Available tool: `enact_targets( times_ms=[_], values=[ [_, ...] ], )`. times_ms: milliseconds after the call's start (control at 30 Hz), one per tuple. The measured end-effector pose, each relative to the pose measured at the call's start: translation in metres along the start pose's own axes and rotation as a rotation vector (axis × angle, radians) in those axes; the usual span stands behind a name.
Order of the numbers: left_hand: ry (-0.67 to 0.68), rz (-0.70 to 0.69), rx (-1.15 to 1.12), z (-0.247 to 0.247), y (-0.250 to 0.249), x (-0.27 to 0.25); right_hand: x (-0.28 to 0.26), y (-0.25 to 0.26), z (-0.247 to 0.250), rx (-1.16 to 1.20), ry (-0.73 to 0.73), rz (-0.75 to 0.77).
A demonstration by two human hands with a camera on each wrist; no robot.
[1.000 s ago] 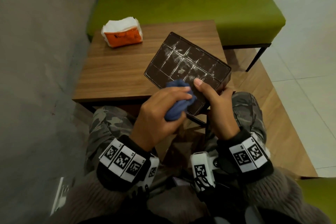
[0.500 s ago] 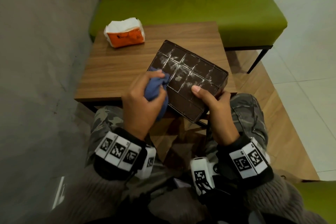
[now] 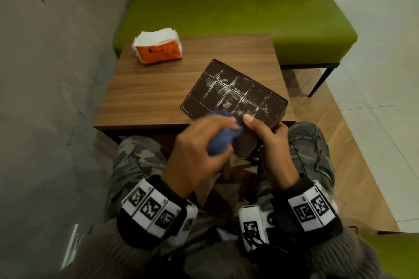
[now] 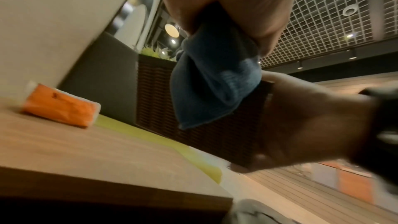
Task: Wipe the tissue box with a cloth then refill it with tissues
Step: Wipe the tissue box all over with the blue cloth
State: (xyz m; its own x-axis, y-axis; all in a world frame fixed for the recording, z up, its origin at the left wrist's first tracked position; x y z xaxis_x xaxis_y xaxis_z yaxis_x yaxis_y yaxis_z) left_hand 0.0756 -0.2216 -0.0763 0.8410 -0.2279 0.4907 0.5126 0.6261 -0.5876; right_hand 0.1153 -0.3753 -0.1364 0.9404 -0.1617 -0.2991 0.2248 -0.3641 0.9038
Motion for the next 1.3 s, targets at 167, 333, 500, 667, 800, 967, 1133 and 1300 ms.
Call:
enact_targets(
  times_ms=[167, 333, 500, 667, 800, 967, 1133, 1300],
  values=[
    [-0.283, 0.516, 0.0, 0.042, 0.062, 0.013, 0.001, 0.005, 0.008, 0.036, 0.111, -0.027],
    [0.122, 0.68, -0.469, 0.059, 0.081, 0.012, 0.0, 0.02, 0.015, -0.028, 0.347, -0.059],
    [0.466, 0.669, -0.63, 0.039, 0.071, 0.003, 0.006, 0.037, 0.011, -0.161, 0.466, -0.094],
    [0.193, 0.827, -0.944, 0.02, 0.057, 0.002, 0.008, 0.041, 0.011, -0.003, 0.345, 0.005],
    [0.109, 0.792, -0.887, -0.001, 0.059, 0.004, 0.001, 0.023, -0.002, 0.145, 0.324, -0.004],
    [0.138, 0.777, -0.747, -0.01, 0.064, 0.001, 0.002, 0.011, -0.005, 0.152, 0.213, -0.068],
    [-0.39, 0.93, -0.55, 0.02, 0.08, -0.006, 0.01, 0.007, 0.012, 0.061, 0.047, 0.001],
    [-0.453, 0.514, -0.478, 0.03, 0.03, 0.01, 0.004, -0.004, 0.012, 0.045, -0.002, -0.072]
  ],
)
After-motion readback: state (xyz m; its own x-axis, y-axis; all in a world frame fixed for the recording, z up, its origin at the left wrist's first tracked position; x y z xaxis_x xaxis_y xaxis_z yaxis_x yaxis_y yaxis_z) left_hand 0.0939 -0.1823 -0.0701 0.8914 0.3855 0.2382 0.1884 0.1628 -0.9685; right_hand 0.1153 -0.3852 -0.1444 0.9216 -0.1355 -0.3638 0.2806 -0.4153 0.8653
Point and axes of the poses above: each hand's wrist, its own x-axis towards the middle knuckle, its own z-axis out of the back of the hand, y = z × x, the point moved 3 cm from there along x, towards the middle knuckle, and after that the axes turned 4 degrees about x, right-handed, at the moved point
